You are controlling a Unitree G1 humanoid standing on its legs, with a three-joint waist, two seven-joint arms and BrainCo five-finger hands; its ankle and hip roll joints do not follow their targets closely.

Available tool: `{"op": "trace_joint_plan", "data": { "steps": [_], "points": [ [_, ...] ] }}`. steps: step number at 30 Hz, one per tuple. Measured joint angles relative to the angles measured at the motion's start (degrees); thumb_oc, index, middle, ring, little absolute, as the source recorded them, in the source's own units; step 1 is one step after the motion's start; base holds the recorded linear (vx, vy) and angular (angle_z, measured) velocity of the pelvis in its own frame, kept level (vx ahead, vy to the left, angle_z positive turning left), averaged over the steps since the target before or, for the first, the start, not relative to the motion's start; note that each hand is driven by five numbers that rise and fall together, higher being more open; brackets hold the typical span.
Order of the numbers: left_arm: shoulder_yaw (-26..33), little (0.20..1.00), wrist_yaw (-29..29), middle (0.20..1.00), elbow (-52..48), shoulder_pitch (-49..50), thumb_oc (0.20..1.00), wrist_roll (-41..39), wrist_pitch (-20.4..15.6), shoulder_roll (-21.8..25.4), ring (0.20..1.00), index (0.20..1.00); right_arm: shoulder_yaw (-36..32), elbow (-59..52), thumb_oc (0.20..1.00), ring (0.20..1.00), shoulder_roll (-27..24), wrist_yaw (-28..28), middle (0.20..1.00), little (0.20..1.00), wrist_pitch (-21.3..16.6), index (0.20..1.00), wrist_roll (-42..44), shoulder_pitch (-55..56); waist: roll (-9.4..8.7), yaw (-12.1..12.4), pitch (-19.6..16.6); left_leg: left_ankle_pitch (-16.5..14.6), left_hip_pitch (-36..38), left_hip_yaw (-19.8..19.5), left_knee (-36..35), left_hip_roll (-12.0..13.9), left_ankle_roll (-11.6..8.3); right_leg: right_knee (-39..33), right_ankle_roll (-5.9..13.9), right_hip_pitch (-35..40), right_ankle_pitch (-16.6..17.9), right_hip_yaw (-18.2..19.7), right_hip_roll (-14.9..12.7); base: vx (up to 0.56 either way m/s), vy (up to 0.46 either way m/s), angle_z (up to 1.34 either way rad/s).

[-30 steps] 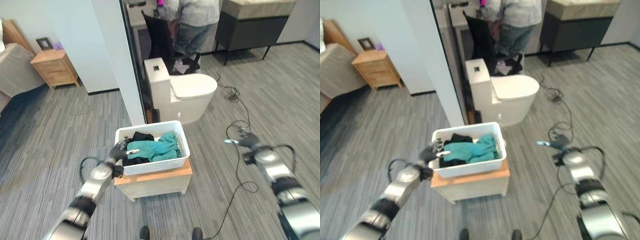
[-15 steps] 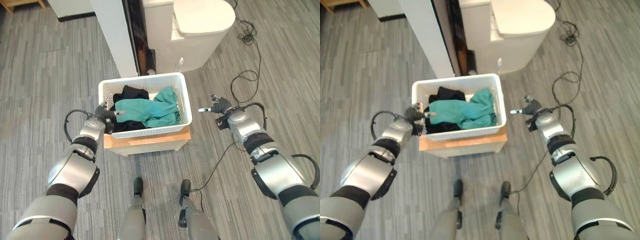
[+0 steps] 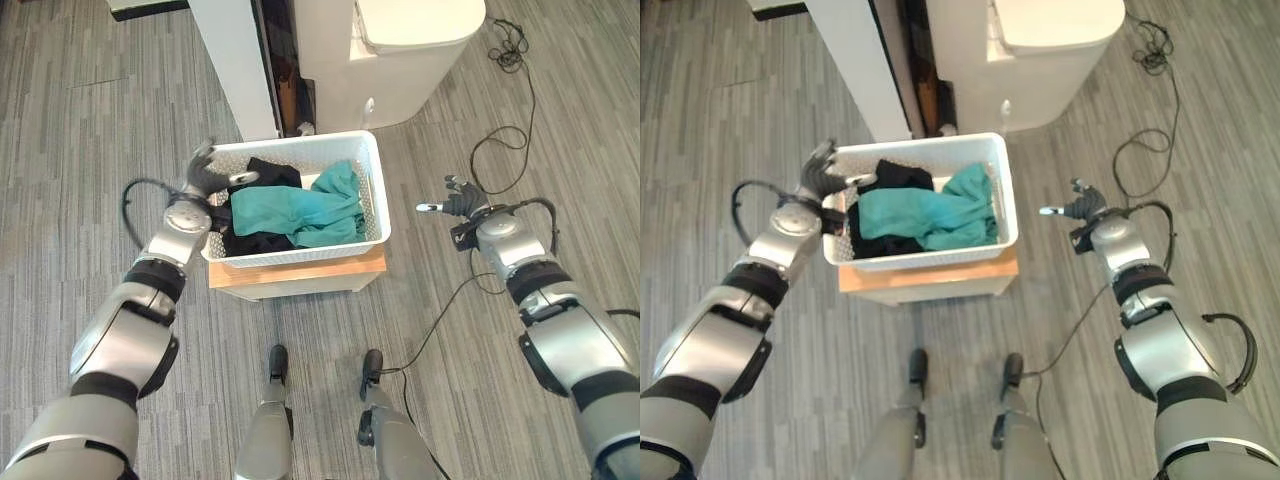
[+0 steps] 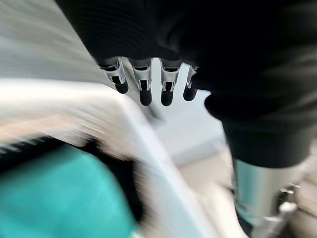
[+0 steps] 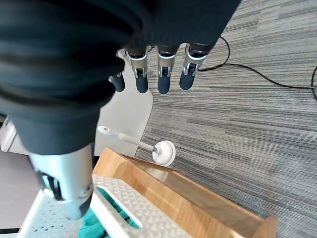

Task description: Grab the laundry basket,head to the washer,open it,put in the laundry and shut it.

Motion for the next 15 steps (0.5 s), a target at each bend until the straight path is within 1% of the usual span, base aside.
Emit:
{"op": "trace_joint_plan", "data": {
  "steps": [2,4,5,9,10,13,15],
  "points": [
    [0.42,1.000,-0.03,1.000,2.91,-0.60,1.000,-0.76,0.06,0.47,1.000,1.000,1.03,-0.22,1.000,1.000,0.18,-0.15,1.000,1.000,0.00,1.000,0.02,-0.33,-0.10,0.12,1.23,0.05,-0.09,0.00,0.01,0.14,-0.07,0.00,-0.13,-0.09,0.12,0.03,0.16,0.00,0.000,0.00],
    [0.93,1.000,-0.11,1.000,4.30,-0.93,1.000,-0.82,0.06,1.28,1.000,1.000,1.16,-1.70,1.000,1.000,0.37,-0.21,1.000,1.000,0.01,1.000,0.15,-0.35,-0.25,0.02,1.35,0.05,-0.93,0.07,0.01,0.10,-0.07,0.02,-0.17,-0.98,0.18,0.16,0.13,0.01,0.008,-0.02],
    [1.09,1.000,-0.04,1.000,4.74,-1.37,1.000,-1.08,0.09,2.38,1.000,1.000,1.23,-3.39,1.000,1.000,0.36,-0.23,1.000,1.000,-0.13,1.000,0.16,-0.44,-0.63,-0.02,1.85,0.05,-1.17,0.18,0.01,0.11,-0.07,0.02,-0.27,-1.33,0.29,0.32,0.13,0.02,0.022,-0.05],
    [6.06,1.000,0.00,1.000,6.21,-4.02,1.000,-3.13,0.07,5.56,1.000,1.000,3.11,-6.87,1.000,1.000,0.47,-0.29,1.000,1.000,-0.47,1.000,0.13,-0.31,-2.10,-0.17,2.88,0.06,-1.66,0.27,0.02,0.15,-0.07,0.02,-0.36,-1.84,0.36,0.34,0.17,0.02,0.020,-0.01],
    [6.53,1.000,0.12,1.000,6.24,-4.80,1.000,-3.44,0.06,6.92,1.000,1.000,3.17,-8.58,1.000,1.000,0.43,-0.29,1.000,1.000,-0.57,1.000,0.13,-0.33,-2.55,-0.31,3.13,0.05,-1.70,0.28,0.02,0.12,-0.07,0.02,-0.36,-1.88,0.36,0.33,0.14,0.00,0.000,0.00],
    [6.58,1.000,0.15,1.000,6.16,-5.72,1.000,-3.44,0.00,9.08,1.000,1.000,3.16,-10.40,1.000,1.000,0.40,-0.29,1.000,1.000,-1.60,1.000,0.14,-0.38,-2.76,-0.30,3.23,0.04,-1.72,0.32,0.03,0.06,-0.08,0.03,-0.36,-1.88,0.36,0.33,0.10,0.00,0.000,0.00],
    [6.26,1.000,0.14,1.000,6.14,-5.77,1.000,-3.42,-0.05,9.68,1.000,1.000,3.14,-10.38,1.000,1.000,0.39,-0.33,1.000,1.000,-1.86,1.000,0.22,-0.39,-2.77,-0.07,3.23,0.03,-1.73,0.32,0.03,0.06,-0.09,0.03,-0.36,-1.88,0.36,0.36,0.11,0.00,0.000,0.00]
  ]
}}
